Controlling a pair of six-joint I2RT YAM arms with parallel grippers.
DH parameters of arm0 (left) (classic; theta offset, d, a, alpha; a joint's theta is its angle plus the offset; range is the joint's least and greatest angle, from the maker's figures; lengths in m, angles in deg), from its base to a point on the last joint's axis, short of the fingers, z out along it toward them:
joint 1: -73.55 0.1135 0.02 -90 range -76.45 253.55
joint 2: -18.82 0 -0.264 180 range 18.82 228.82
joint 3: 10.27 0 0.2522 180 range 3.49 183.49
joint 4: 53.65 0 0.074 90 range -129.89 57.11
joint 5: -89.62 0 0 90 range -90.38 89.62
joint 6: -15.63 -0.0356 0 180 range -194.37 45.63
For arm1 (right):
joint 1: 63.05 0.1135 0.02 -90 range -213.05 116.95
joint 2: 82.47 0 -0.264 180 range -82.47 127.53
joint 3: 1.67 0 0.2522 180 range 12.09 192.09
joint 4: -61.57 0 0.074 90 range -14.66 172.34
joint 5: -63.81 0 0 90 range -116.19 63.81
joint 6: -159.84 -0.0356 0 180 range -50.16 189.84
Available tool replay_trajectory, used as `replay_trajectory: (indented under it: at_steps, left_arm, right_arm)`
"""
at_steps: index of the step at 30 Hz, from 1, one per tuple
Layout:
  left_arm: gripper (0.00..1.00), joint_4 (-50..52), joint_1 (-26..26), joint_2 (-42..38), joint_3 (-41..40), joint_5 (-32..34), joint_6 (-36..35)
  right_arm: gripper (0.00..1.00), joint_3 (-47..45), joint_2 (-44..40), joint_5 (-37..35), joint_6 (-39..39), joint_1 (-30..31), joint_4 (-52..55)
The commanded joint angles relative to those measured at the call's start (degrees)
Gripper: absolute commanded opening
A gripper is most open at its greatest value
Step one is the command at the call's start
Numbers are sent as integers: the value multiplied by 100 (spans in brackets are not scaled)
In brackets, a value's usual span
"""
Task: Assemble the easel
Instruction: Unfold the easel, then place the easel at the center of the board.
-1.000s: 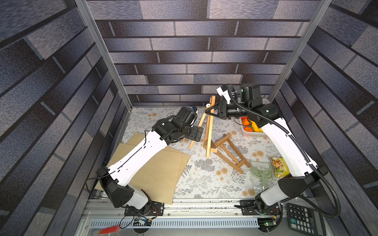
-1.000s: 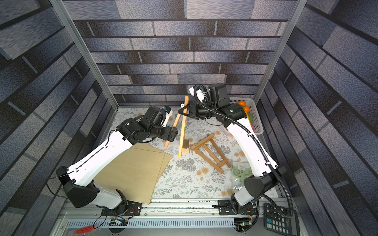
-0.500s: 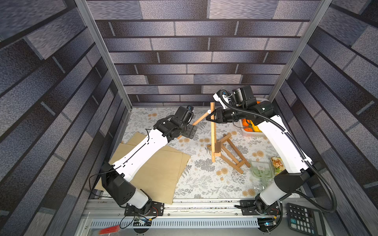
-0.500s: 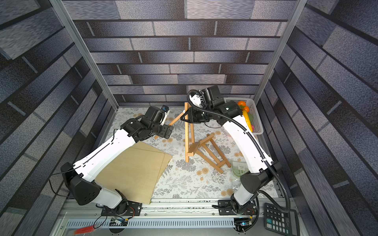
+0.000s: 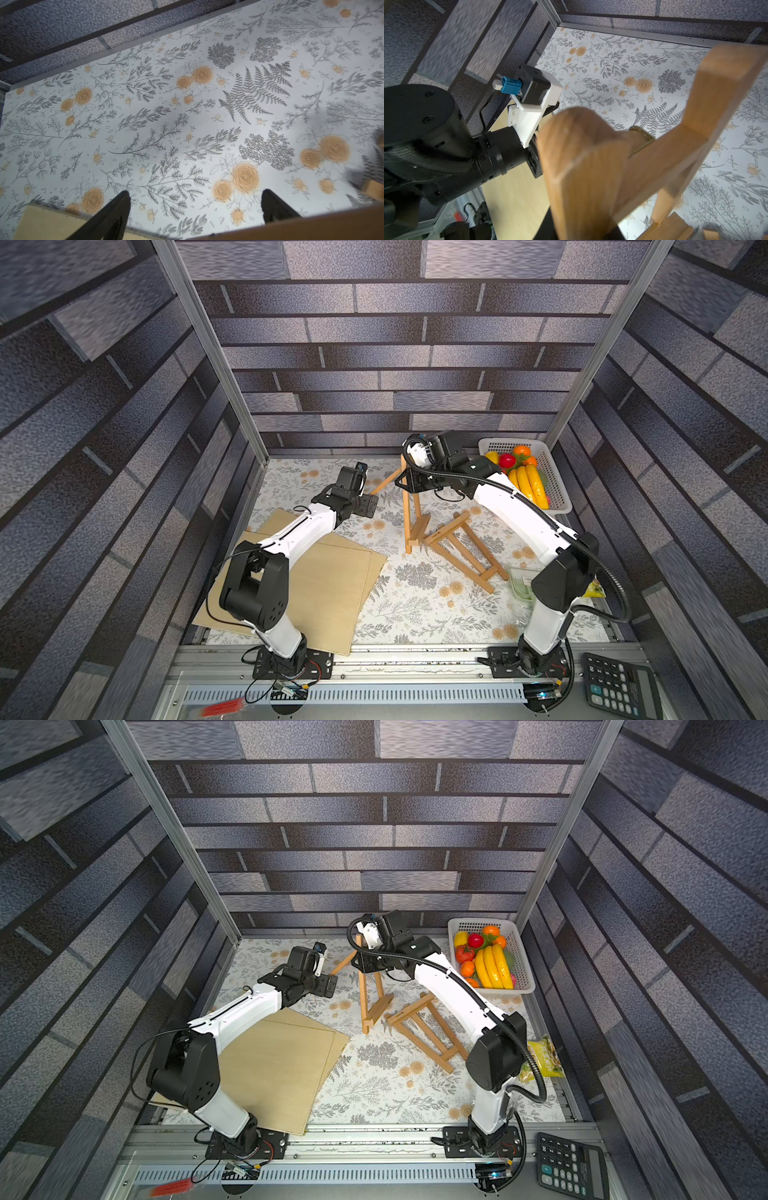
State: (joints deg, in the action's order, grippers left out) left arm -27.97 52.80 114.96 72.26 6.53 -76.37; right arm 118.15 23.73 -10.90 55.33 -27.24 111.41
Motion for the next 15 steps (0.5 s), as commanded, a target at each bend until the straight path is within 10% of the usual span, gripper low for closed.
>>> replay_trajectory:
  at_steps: [1,15]
  left_arm:
    - [100,-1153,183,462,-23,-92,-183]
    - [100,-1274,401,1839,612,-476,-29]
  right_arm:
    - [0,75,400,-374,56,83,-365]
    - [0,612,1674,-1060,485,207,-766]
